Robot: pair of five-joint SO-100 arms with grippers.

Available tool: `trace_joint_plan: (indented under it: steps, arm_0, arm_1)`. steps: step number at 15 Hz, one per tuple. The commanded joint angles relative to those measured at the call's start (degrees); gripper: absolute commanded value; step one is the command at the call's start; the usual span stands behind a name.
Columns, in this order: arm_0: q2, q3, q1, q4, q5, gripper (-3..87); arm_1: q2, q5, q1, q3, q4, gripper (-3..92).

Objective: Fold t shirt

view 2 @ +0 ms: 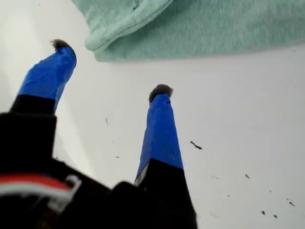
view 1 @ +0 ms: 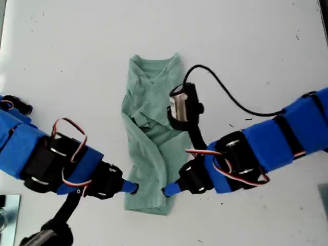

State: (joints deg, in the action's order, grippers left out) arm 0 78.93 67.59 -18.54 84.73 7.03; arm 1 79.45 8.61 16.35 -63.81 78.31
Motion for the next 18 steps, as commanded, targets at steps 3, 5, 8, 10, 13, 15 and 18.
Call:
trace_joint_plan:
  steps: [3,5,8,10,13,15,18]
  arm_0:
    - [-7.91,-3.43,1.58,-4.31,-1.23,23.4]
    - [-15.21,-5.71,2.37,-7.03,-2.11,23.9]
    - [-24.52,-12.66,1.32,-9.67,-4.83,10.5]
    - [-24.26,-13.36,-0.35,-10.02,-4.39,-0.3]
    - [-15.03,-13.71,-2.64,-14.5,-6.5,-0.3]
    - [-8.0,-13.71,-3.34,-16.44,-9.32,-0.3]
    - [-1.93,-13.27,-3.52,-18.37,-11.16,-0.3]
  arm_1:
    - [-11.25,-0.53,0.88,10.2,-3.96,30.9]
    - [-16.17,-1.32,1.41,12.22,-7.47,30.2]
    - [-24.08,-2.46,2.99,14.68,-11.51,26.2]
    - [-26.28,-3.96,4.04,14.68,-12.48,3.4]
    - [-18.81,-1.67,4.92,14.5,-8.17,-1.1]
    - [-7.21,-0.26,5.8,10.2,-7.38,-1.1]
    - [4.31,2.37,7.12,10.02,-8.0,-1.1]
